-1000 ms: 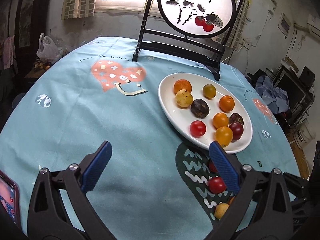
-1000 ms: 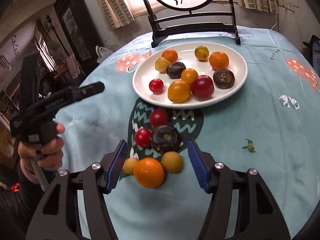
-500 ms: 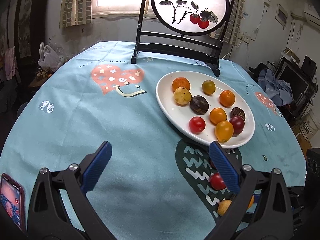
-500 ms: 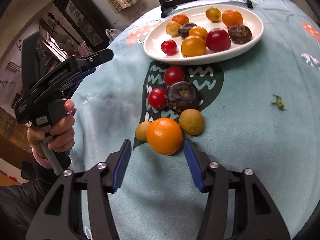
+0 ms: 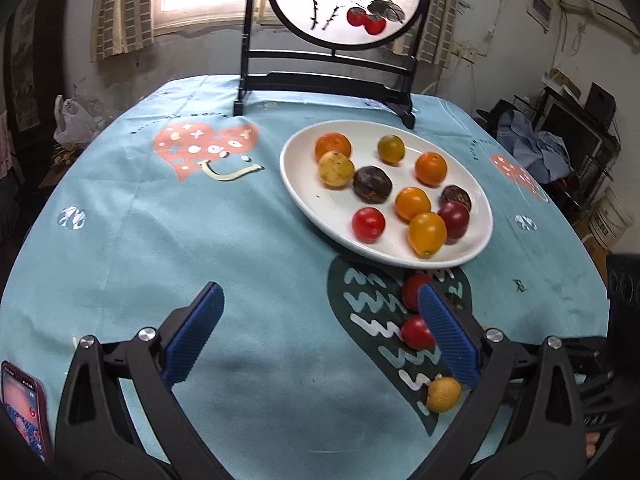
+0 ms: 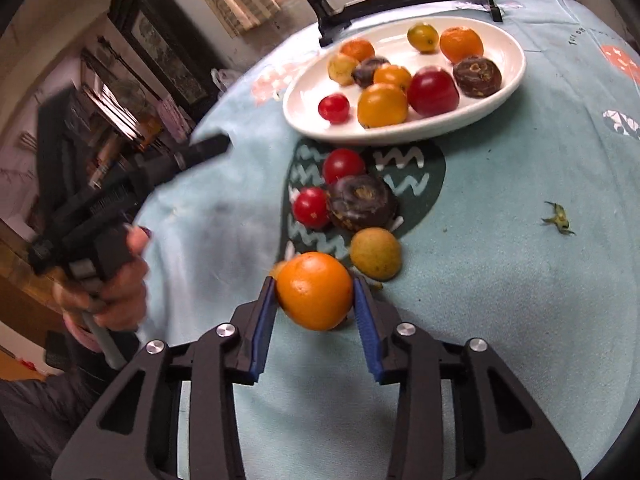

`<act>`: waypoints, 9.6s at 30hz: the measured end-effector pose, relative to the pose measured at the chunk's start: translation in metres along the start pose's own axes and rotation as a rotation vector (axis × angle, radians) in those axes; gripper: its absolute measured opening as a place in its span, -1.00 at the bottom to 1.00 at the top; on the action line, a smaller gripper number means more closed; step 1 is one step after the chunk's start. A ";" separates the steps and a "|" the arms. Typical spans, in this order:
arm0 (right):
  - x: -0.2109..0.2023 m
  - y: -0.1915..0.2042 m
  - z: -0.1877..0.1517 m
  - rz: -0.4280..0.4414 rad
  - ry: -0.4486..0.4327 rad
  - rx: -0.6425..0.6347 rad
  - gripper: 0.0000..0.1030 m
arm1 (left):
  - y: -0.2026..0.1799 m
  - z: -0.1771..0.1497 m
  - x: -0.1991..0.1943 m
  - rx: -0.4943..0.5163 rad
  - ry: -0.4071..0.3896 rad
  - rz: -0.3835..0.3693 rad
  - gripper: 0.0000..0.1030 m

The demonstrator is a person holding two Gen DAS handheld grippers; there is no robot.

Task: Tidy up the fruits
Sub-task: 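Grasp an orange mandarin with the right tool while the left tool grasps a small yellow fruit, then carry both fruits onto the white plate and open both tools, then grasp a small yellow-green fruit with the right tool while the left tool grasps a red cherry tomato, then carry both fruits onto the white plate and open both tools, then grasp the last dark passion fruit with the right tool while the left tool grasps a red cherry tomato, then carry both fruits onto the white plate and open both tools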

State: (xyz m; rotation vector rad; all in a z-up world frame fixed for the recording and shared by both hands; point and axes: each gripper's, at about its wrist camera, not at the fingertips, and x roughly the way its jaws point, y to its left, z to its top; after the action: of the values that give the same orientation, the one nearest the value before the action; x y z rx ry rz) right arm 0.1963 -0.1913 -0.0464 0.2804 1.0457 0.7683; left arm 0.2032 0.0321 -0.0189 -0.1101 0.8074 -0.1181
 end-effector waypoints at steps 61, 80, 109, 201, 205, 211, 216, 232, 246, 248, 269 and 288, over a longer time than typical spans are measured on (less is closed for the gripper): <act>0.008 -0.037 0.106 -0.284 -0.417 0.057 -0.24 | -0.021 0.071 0.060 0.008 -0.042 0.003 -0.51; -0.017 -0.025 0.083 -0.231 -0.412 0.040 0.27 | -0.011 0.045 0.019 -0.015 -0.106 0.073 0.89; 0.032 0.023 0.005 -0.377 0.019 -0.290 0.22 | 0.021 0.011 0.000 -0.055 -0.039 0.137 0.89; -0.012 0.005 0.065 -0.258 -0.343 -0.136 0.16 | -0.038 0.040 0.017 0.105 -0.153 0.078 0.77; -0.003 0.017 0.053 -0.257 -0.273 -0.163 0.17 | -0.034 0.026 0.012 0.098 -0.142 0.131 0.87; 0.020 0.035 0.037 -0.350 -0.178 -0.288 0.16 | -0.013 0.017 0.020 0.054 -0.065 0.189 0.93; 0.037 0.044 0.029 -0.377 -0.106 -0.372 0.16 | 0.010 0.023 0.016 -0.059 -0.053 0.181 0.93; 0.060 0.031 0.021 -0.441 0.022 -0.376 0.16 | 0.013 0.022 0.021 -0.081 -0.018 0.178 0.93; 0.059 0.023 0.022 -0.410 0.031 -0.341 -0.15 | 0.012 0.021 0.023 -0.076 -0.019 0.188 0.93; 0.047 0.016 0.028 -0.367 -0.003 -0.277 -0.15 | 0.012 0.021 0.023 -0.080 -0.014 0.186 0.93; 0.004 -0.021 0.049 -0.354 -0.161 -0.001 -0.15 | -0.072 -0.008 0.061 0.212 0.120 -0.072 0.29; 0.005 -0.025 0.047 -0.360 -0.163 0.009 -0.15 | -0.090 -0.014 0.077 0.302 0.124 -0.016 -0.42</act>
State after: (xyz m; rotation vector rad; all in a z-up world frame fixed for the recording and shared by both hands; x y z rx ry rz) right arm 0.2492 -0.1993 -0.0398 0.1526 0.9122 0.4091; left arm 0.2399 -0.0685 -0.0706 0.1775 0.9033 -0.2627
